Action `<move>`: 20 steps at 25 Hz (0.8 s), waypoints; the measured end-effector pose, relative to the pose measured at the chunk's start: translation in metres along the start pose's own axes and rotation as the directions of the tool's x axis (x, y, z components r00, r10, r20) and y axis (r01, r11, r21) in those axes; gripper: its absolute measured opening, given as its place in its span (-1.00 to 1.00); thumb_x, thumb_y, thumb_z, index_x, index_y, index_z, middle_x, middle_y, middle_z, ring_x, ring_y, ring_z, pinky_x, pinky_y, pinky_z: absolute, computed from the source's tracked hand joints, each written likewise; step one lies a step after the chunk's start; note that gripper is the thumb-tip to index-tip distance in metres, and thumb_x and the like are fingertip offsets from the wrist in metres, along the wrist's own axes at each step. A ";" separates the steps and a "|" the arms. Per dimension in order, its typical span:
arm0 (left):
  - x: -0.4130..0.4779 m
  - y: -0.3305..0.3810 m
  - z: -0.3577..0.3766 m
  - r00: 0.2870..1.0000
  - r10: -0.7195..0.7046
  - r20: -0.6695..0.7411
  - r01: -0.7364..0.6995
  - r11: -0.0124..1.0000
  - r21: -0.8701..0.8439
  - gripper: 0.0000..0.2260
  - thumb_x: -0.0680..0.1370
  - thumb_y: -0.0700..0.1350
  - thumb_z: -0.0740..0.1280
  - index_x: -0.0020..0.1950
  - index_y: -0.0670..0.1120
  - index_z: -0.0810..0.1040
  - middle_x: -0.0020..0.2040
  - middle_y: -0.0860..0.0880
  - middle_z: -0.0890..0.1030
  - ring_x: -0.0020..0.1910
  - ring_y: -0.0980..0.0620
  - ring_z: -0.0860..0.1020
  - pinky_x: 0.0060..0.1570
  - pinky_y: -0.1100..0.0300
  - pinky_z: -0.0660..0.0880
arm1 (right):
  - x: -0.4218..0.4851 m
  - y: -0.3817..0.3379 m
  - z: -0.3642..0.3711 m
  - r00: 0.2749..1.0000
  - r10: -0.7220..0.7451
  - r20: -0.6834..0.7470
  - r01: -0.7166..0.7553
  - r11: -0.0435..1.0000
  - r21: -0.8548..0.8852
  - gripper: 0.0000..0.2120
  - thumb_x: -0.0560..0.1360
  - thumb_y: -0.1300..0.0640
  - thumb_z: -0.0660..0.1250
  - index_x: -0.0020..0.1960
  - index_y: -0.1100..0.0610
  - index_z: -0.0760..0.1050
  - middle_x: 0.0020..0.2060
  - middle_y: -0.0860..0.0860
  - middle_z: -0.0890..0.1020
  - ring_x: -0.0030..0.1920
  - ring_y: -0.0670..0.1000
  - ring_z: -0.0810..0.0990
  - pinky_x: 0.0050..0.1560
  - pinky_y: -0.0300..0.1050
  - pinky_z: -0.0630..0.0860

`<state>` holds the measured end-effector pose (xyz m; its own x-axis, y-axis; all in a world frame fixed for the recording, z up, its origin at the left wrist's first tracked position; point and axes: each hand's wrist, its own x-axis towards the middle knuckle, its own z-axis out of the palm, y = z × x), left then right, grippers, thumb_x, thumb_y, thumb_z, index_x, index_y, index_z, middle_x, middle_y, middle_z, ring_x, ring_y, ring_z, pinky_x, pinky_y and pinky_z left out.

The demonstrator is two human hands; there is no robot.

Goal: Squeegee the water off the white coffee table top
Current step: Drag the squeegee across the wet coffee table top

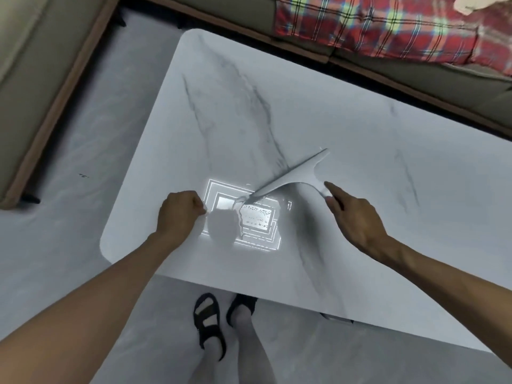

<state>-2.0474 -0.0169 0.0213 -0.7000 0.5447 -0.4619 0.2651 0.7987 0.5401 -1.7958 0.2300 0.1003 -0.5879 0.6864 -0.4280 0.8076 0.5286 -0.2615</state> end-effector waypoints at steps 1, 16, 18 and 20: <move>-0.012 -0.009 -0.006 0.999 -0.037 -0.008 0.037 0.997 -0.063 -0.91 0.46 -0.26 0.40 -0.23 -0.12 0.63 -0.23 -0.07 0.66 -0.19 -0.09 0.63 -0.11 0.09 0.58 | -0.009 -0.013 0.003 0.998 -0.060 0.030 0.062 0.997 -0.054 -0.63 0.61 -0.20 -0.03 0.30 -0.16 0.38 -0.17 0.01 0.64 -0.12 0.19 0.57 -0.15 0.00 0.47; -0.090 -0.122 0.000 0.936 -0.277 -0.216 0.297 0.952 0.068 -0.65 0.55 -0.34 0.19 0.33 -0.17 0.46 0.34 -0.16 0.43 0.30 -0.14 0.40 0.25 0.07 0.37 | -0.003 -0.189 0.161 0.596 -0.661 0.456 0.775 0.622 -0.113 -0.65 0.64 -0.06 0.01 0.39 -0.12 0.34 0.07 0.07 0.60 0.07 0.17 0.58 -0.11 -0.03 0.40; -0.091 -0.101 0.017 0.957 -0.245 -0.157 0.259 0.963 0.069 -0.53 0.53 -0.36 0.19 0.44 -0.14 0.35 0.46 -0.13 0.29 0.40 -0.11 0.30 0.35 0.08 0.31 | 0.012 -0.148 0.143 0.677 -0.622 0.394 0.716 0.681 -0.156 -0.66 0.63 -0.06 0.02 0.36 -0.13 0.37 0.02 0.07 0.62 0.03 0.18 0.59 -0.15 -0.02 0.39; -0.090 -0.080 0.035 0.971 -0.223 -0.091 0.231 0.968 0.093 -0.49 0.55 -0.34 0.19 0.50 -0.12 0.27 0.54 -0.12 0.17 0.48 -0.09 0.21 0.45 0.08 0.21 | 0.022 -0.100 0.121 0.774 -0.542 0.328 0.613 0.770 -0.175 -0.65 0.61 -0.07 0.02 0.35 -0.18 0.37 0.02 0.04 0.65 0.02 0.18 0.59 -0.13 -0.01 0.43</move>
<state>-1.9819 -0.1213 -0.0051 -0.7990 0.3275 -0.5043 0.1571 0.9232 0.3506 -1.8841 0.1314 0.0125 -0.8773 0.0809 -0.4730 0.2532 0.9154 -0.3129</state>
